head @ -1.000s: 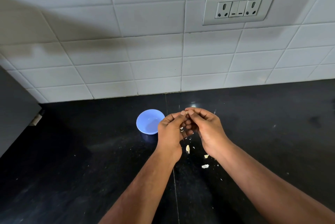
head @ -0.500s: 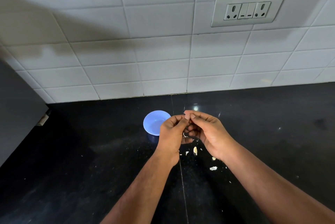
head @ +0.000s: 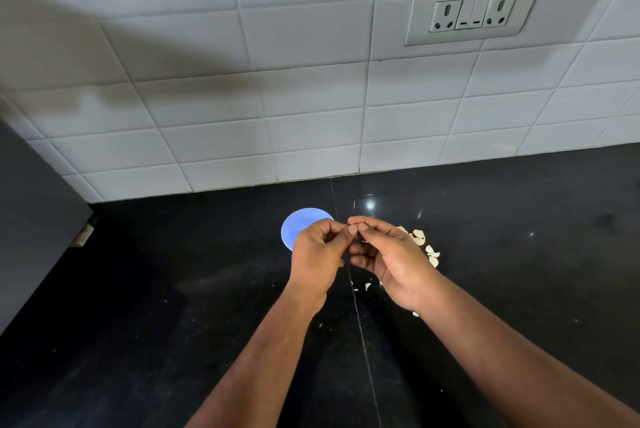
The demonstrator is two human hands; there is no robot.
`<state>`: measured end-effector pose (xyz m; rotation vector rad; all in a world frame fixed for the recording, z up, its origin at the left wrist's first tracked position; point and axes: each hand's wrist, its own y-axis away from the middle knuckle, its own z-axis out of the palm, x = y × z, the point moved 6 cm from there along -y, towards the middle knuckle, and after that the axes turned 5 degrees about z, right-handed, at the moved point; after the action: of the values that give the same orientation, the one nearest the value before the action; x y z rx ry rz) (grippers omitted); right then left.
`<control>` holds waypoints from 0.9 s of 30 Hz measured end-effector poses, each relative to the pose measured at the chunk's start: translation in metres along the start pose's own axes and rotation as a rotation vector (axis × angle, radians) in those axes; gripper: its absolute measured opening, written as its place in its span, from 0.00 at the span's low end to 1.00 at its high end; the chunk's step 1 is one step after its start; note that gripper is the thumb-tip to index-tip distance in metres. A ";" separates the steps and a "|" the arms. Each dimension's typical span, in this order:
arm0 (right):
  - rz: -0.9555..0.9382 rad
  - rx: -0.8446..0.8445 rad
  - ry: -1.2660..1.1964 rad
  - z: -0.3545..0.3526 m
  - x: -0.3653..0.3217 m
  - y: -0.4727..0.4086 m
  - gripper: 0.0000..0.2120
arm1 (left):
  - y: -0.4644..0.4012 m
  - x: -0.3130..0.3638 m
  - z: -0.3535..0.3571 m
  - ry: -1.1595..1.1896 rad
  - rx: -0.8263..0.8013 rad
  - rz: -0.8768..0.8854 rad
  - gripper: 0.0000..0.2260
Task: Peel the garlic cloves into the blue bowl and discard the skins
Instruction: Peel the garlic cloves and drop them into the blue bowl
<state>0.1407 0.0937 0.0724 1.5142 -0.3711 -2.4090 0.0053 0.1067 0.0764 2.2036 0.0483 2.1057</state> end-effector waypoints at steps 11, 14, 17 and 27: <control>0.065 -0.002 -0.005 0.030 0.017 -0.007 0.08 | -0.002 -0.018 -0.044 0.020 0.204 -0.095 0.16; 0.060 0.033 0.014 0.030 0.019 -0.009 0.05 | 0.000 -0.018 -0.054 0.057 0.203 -0.058 0.19; 0.041 0.055 0.070 0.032 0.022 -0.010 0.05 | 0.004 -0.014 -0.048 0.075 0.057 -0.001 0.16; -0.015 0.091 0.170 0.017 0.018 0.002 0.07 | 0.015 -0.017 -0.013 -0.071 -0.105 0.024 0.13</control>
<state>0.1178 0.0868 0.0653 1.7526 -0.4389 -2.2808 -0.0090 0.0908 0.0613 2.2258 -0.0921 1.9907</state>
